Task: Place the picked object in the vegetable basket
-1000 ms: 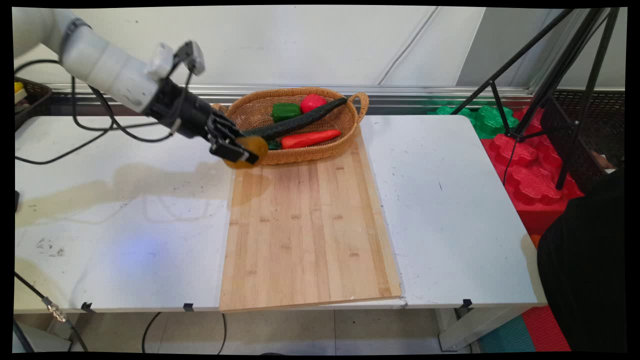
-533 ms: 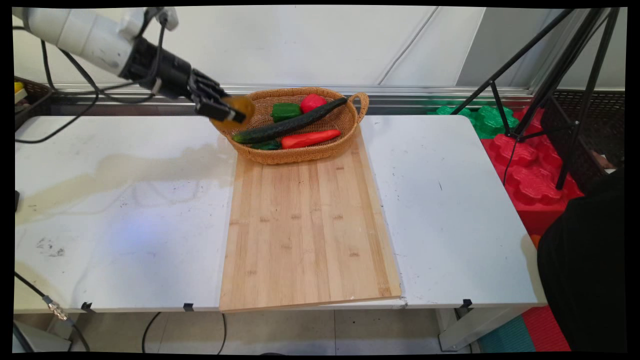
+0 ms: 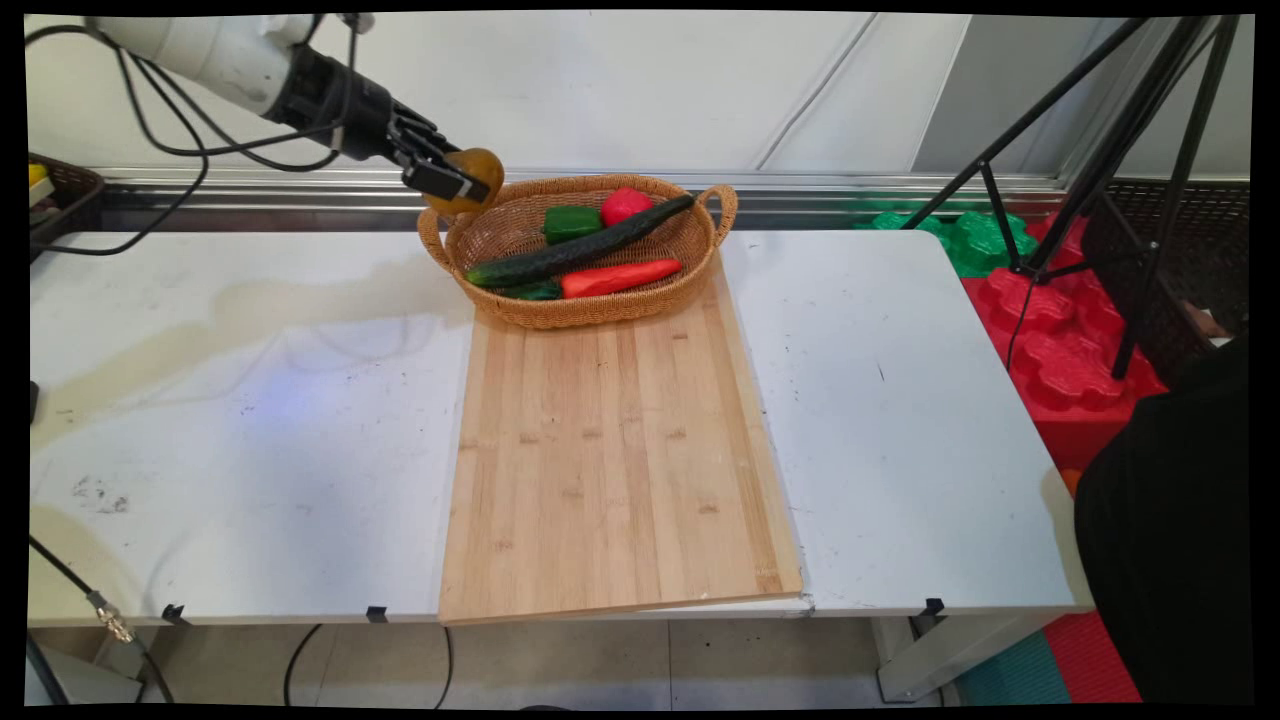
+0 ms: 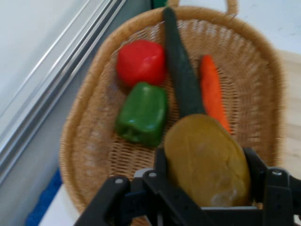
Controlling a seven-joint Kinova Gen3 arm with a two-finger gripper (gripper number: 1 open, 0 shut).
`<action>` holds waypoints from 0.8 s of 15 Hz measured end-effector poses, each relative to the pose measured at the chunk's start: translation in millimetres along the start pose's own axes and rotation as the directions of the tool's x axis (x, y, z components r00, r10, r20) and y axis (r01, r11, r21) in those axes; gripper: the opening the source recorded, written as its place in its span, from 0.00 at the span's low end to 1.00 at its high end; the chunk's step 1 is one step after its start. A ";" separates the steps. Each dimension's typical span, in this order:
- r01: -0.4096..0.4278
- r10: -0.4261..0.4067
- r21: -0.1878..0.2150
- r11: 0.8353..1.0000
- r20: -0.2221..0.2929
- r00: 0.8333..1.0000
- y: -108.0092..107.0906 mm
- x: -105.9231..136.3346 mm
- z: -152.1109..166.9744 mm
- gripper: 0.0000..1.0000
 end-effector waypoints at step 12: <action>-0.001 -0.003 0.041 0.999 0.102 0.995 -39.0 -2.2 76.7 0.00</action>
